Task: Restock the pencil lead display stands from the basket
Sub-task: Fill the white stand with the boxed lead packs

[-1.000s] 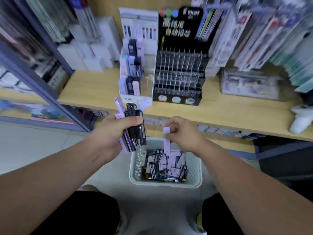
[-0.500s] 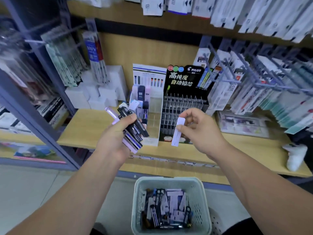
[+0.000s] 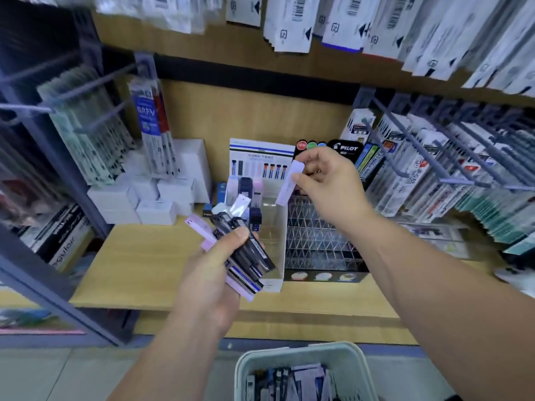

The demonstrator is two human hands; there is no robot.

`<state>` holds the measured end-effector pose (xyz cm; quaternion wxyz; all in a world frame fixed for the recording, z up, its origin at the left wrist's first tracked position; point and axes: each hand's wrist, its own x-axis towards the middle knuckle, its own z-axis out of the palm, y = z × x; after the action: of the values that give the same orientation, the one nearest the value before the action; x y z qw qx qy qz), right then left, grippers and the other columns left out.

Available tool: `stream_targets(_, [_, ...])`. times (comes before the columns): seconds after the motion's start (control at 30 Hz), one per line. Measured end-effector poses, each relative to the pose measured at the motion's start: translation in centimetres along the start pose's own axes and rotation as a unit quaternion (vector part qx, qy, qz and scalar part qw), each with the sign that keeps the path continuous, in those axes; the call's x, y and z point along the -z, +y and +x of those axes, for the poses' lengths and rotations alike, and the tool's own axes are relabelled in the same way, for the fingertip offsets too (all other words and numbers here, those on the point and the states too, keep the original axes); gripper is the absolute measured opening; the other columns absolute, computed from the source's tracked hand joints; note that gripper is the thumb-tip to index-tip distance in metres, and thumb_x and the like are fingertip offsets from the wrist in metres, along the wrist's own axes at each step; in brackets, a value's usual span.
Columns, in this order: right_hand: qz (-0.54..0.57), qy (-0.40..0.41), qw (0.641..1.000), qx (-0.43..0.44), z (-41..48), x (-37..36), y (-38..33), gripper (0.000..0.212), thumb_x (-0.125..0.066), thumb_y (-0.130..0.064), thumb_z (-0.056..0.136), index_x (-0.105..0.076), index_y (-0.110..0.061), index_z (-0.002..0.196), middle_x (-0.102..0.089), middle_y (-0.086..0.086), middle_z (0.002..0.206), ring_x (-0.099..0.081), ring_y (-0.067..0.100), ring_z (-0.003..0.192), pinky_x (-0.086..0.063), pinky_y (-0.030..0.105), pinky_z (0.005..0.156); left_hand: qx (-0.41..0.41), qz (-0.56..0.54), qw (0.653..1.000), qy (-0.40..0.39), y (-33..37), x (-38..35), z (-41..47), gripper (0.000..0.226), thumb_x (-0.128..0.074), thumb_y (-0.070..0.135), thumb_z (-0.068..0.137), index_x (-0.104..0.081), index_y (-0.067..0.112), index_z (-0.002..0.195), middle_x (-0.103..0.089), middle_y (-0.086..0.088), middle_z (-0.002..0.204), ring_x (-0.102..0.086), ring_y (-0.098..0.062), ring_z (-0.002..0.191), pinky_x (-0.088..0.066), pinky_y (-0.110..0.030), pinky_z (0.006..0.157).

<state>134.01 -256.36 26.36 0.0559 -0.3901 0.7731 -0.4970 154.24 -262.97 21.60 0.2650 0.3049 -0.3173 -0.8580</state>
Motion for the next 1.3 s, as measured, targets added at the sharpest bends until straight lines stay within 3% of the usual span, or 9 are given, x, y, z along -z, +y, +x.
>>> stream_targets(0.17, [-0.035,0.03,0.998,0.041,1.1,-0.8,0.5,0.02,-0.07,-0.009,0.093,-0.063,-0.025,0.102,-0.066,0.007,0.093,-0.065,0.015,0.076,-0.051,0.016,0.07,0.007,-0.016,1.0,-0.015,-0.1,0.5,-0.3,0.038,-0.08,0.019,0.063,-0.068,0.014,0.099,-0.07,-0.01,0.092,-0.069,-0.027,0.082,-0.061,-0.042,0.077])
stream_targets(0.27, [-0.07,0.025,0.996,0.058,1.5,-1.9,0.9,0.017,-0.069,-0.006,0.092,-0.065,-0.017,0.105,-0.064,0.006,0.087,-0.063,0.02,0.073,-0.054,0.024,0.072,0.014,0.001,1.0,-0.011,-0.3,0.8,-0.5,0.038,-0.081,0.019,0.065,-0.068,0.014,0.101,-0.069,-0.012,0.091,-0.066,-0.035,0.091,-0.052,-0.056,0.092])
stream_targets(0.4, [-0.128,-0.014,0.988,0.084,2.0,-3.3,1.5,0.018,-0.068,-0.006,0.092,-0.065,-0.016,0.107,-0.062,-0.007,0.081,-0.065,0.018,0.075,-0.056,0.032,0.078,0.0,-0.01,1.0,0.0,-0.2,1.1,-0.6,0.034,-0.078,0.022,0.065,-0.07,0.016,0.098,-0.068,-0.01,0.091,-0.067,-0.029,0.081,-0.059,-0.05,0.084])
stream_targets(0.53, [-0.19,-0.054,0.975,0.1,2.3,-4.2,2.3,0.019,-0.069,-0.009,0.092,-0.066,-0.016,0.11,-0.068,-0.001,0.086,-0.066,0.021,0.08,-0.057,0.039,0.08,0.005,-0.023,1.0,-0.01,0.1,1.2,-0.6,0.042,-0.079,0.021,0.068,-0.069,0.014,0.108,-0.068,-0.016,0.096,-0.065,-0.035,0.088,-0.045,-0.067,0.098])
stream_targets(0.83, [-0.309,-0.041,0.935,0.169,2.2,-5.3,3.0,0.014,-0.061,-0.018,0.098,-0.075,-0.014,0.097,-0.067,0.007,0.091,-0.063,0.029,0.083,-0.054,0.04,0.072,0.007,-0.017,1.0,-0.018,0.4,1.1,-0.8,0.038,-0.076,0.02,0.068,-0.066,0.011,0.103,-0.069,-0.013,0.083,-0.067,-0.026,0.07,-0.045,-0.064,0.098])
stream_targets(0.93, [-0.263,-0.025,0.954,0.14,1.4,-4.3,2.5,0.027,-0.062,-0.01,0.095,-0.071,-0.015,0.12,-0.07,0.007,0.103,-0.066,0.025,0.087,-0.056,0.038,0.081,0.008,0.003,0.999,-0.033,0.6,1.0,-1.0,0.04,-0.076,0.02,0.067,-0.065,0.01,0.104,-0.07,-0.011,0.082,-0.068,-0.024,0.071,-0.054,-0.052,0.088])
stream_targets(1.03, [-0.135,-0.011,0.986,0.095,-0.6,-3.2,1.0,0.013,-0.065,-0.018,0.097,-0.074,-0.017,0.107,-0.071,-0.004,0.087,-0.066,0.016,0.076,-0.056,0.034,0.076,0.028,0.011,0.998,-0.054,0.6,1.0,-1.0,0.046,-0.081,0.017,0.06,-0.065,0.006,0.102,-0.07,-0.013,0.084,-0.069,-0.027,0.077,-0.059,-0.043,0.073])
stream_targets(1.17, [0.16,-0.205,0.961,-0.094,-3.6,-2.2,-1.9,0.011,-0.063,-0.018,0.099,-0.074,-0.015,0.096,-0.073,-0.001,0.075,-0.069,0.02,0.066,-0.045,0.027,0.053,0.05,0.031,0.994,-0.091,0.3,0.5,-1.4,0.058,-0.084,0.019,0.048,-0.068,0.002,0.102,-0.069,-0.018,0.088,-0.068,-0.028,0.073,-0.056,-0.035,0.058])
stream_targets(1.3, [0.169,-0.272,0.944,-0.084,-4.3,-1.7,-2.1,0.007,-0.07,-0.004,0.092,-0.073,-0.004,0.098,-0.07,0.004,0.067,-0.065,0.015,0.059,-0.05,0.025,0.053,0.037,0.043,0.992,-0.116,0.0,-0.1,-1.8,0.029,-0.077,0.006,0.059,-0.074,0.006,0.088,-0.068,-0.016,0.08,-0.067,-0.026,0.063,-0.055,-0.033,0.054])
